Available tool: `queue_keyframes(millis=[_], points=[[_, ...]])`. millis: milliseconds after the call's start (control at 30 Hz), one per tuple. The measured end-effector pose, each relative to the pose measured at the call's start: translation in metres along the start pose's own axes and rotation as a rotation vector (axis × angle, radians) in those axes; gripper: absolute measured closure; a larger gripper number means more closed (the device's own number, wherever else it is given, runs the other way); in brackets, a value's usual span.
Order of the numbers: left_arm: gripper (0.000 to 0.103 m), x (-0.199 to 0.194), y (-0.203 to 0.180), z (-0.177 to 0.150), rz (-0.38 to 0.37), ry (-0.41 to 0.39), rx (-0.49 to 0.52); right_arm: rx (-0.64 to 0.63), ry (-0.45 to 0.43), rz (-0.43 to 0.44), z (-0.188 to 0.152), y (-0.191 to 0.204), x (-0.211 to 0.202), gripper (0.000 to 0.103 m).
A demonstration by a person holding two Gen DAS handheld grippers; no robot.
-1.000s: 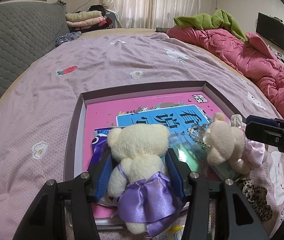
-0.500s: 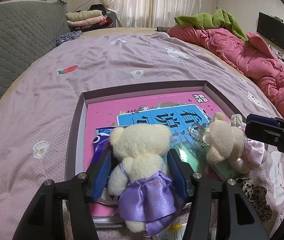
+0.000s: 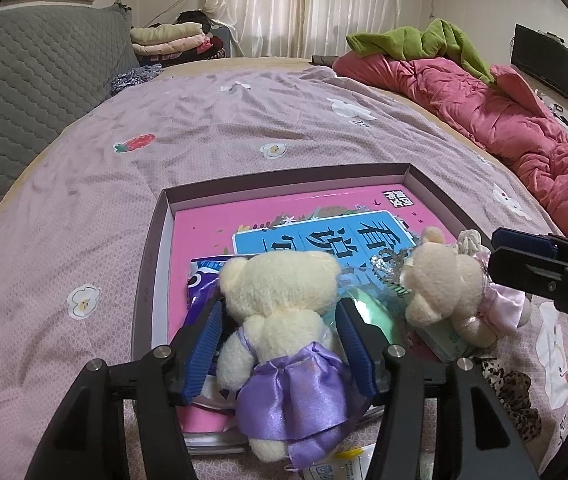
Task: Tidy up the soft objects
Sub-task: 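Lower the cream bear into the tray with left tool while right tool lowers the pink-bow bear, then open both tools to release the bears and pull back from the tray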
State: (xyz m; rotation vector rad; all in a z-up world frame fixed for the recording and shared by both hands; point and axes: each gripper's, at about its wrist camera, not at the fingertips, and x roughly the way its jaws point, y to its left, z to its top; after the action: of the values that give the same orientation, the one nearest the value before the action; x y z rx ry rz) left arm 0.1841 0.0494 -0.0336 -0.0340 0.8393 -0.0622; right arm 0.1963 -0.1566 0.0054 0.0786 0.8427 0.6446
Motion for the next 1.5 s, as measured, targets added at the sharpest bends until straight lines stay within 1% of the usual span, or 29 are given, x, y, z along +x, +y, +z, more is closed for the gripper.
queue_keyframes(millis=[333, 500, 600, 667, 733, 833, 1000, 1167, 1267, 1400, 1500], points=[[0.04, -0.01, 0.0, 0.002, -0.015, -0.018, -0.01, -0.029, -0.019, -0.008, 0.0, 0.005, -0.002, 0.034], [0.039, -0.017, 0.0, 0.003, -0.026, -0.028, -0.007, -0.04, -0.031, -0.008, 0.0, 0.006, -0.005, 0.034], [0.039, -0.024, 0.0, 0.005, -0.024, -0.044, -0.011, -0.052, -0.046, -0.001, 0.001, 0.008, -0.008, 0.033], [0.039, -0.031, 0.003, 0.005, -0.026, -0.064, -0.021, -0.06, -0.056, 0.004, 0.001, 0.009, -0.011, 0.028], [0.039, -0.04, 0.006, 0.005, -0.019, -0.087, -0.031, -0.075, -0.07, 0.001, 0.0, 0.012, -0.015, 0.027], [0.039, -0.05, 0.009, 0.004, -0.022, -0.099, -0.04, -0.101, -0.088, 0.0, -0.002, 0.017, -0.023, 0.027], [0.039, -0.062, 0.008, -0.004, -0.024, -0.098, -0.042, -0.136, -0.112, 0.012, -0.006, 0.024, -0.034, 0.027], [0.039, -0.076, -0.001, -0.017, -0.066, -0.089, -0.053, -0.157, -0.117, 0.019, -0.016, 0.028, -0.045, 0.027], [0.039, -0.081, -0.008, -0.023, -0.089, -0.076, -0.054, -0.166, -0.112, 0.024, -0.024, 0.03, -0.051, 0.027], [0.039, -0.087, -0.014, -0.031, -0.104, -0.061, -0.059, -0.176, -0.096, 0.007, -0.034, 0.032, -0.059, 0.027], [0.039, -0.091, -0.016, -0.039, -0.125, -0.032, -0.075, -0.164, -0.078, 0.002, -0.044, 0.032, -0.065, 0.027]])
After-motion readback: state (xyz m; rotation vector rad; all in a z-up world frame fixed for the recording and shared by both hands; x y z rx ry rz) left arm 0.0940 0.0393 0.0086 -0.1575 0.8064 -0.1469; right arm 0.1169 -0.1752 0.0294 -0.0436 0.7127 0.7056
